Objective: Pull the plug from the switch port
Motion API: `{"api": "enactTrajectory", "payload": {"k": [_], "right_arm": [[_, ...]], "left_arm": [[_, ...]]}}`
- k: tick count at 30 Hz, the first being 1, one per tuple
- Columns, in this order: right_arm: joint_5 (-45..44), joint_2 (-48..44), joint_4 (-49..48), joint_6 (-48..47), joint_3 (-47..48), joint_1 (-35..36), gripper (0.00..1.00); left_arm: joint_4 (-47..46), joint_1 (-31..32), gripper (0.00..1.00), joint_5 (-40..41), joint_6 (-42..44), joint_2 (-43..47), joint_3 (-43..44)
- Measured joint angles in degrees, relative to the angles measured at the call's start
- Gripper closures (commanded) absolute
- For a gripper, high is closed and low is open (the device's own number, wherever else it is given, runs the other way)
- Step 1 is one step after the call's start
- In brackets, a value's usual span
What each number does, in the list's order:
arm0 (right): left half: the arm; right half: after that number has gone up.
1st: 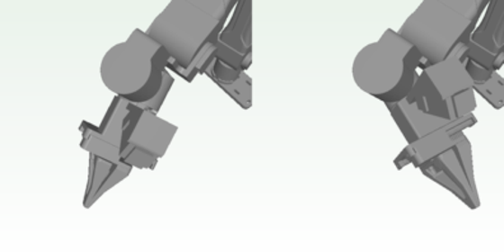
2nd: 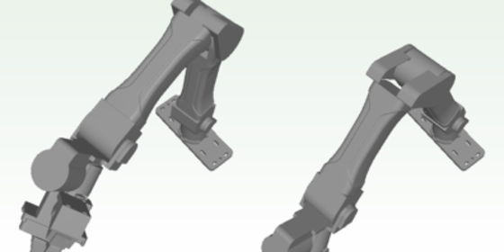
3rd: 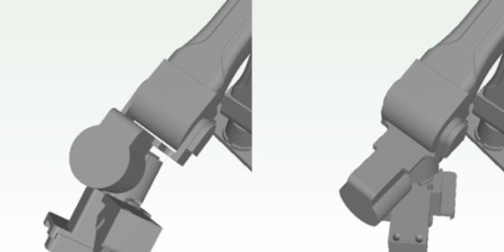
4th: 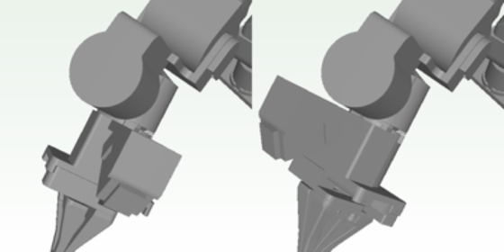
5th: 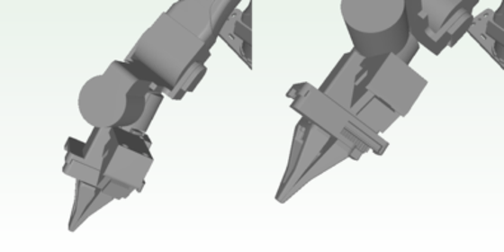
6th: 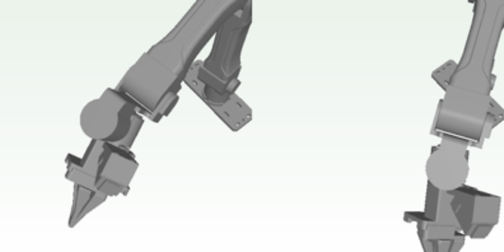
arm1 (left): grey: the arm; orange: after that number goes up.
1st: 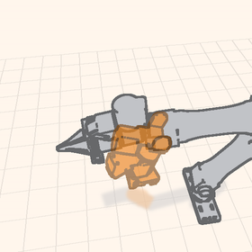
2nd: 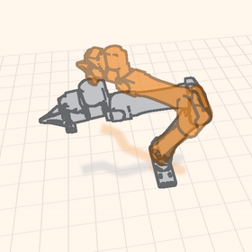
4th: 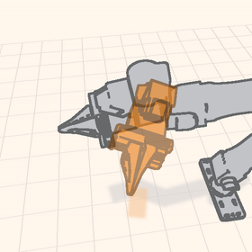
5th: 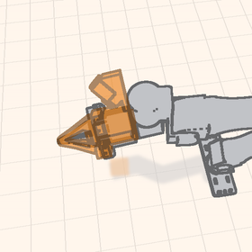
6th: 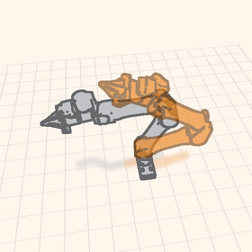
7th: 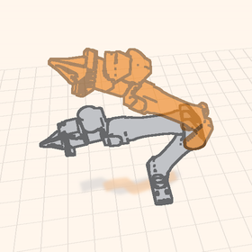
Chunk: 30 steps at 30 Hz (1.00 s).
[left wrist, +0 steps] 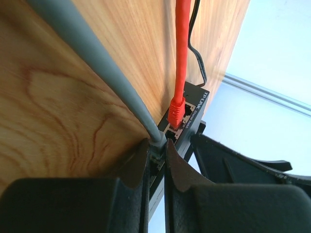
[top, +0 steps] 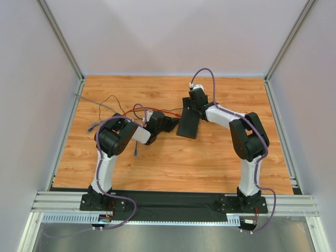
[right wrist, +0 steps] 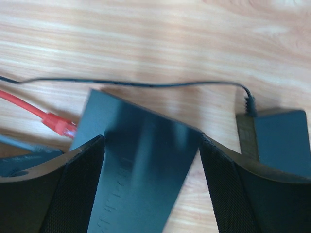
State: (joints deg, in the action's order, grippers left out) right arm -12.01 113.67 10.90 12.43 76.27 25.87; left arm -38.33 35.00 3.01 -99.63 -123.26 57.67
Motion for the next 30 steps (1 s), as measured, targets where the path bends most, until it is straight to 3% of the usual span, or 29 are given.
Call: {"api": "enactTrajectory", "payload": {"k": [7,30], "right_arm": [[-2.7,4.4,2.3,-2.3,6.8,2.8,0.19],[-6.0,6.0,5.4,-7.6,8.9,5.6,0.21]], "left_arm": [[-1.8,0.0,1.00,0.1,0.8,0.0,-1.1],[-5.4,0.0,1.00,0.9,3.4,0.0,-3.0]]}}
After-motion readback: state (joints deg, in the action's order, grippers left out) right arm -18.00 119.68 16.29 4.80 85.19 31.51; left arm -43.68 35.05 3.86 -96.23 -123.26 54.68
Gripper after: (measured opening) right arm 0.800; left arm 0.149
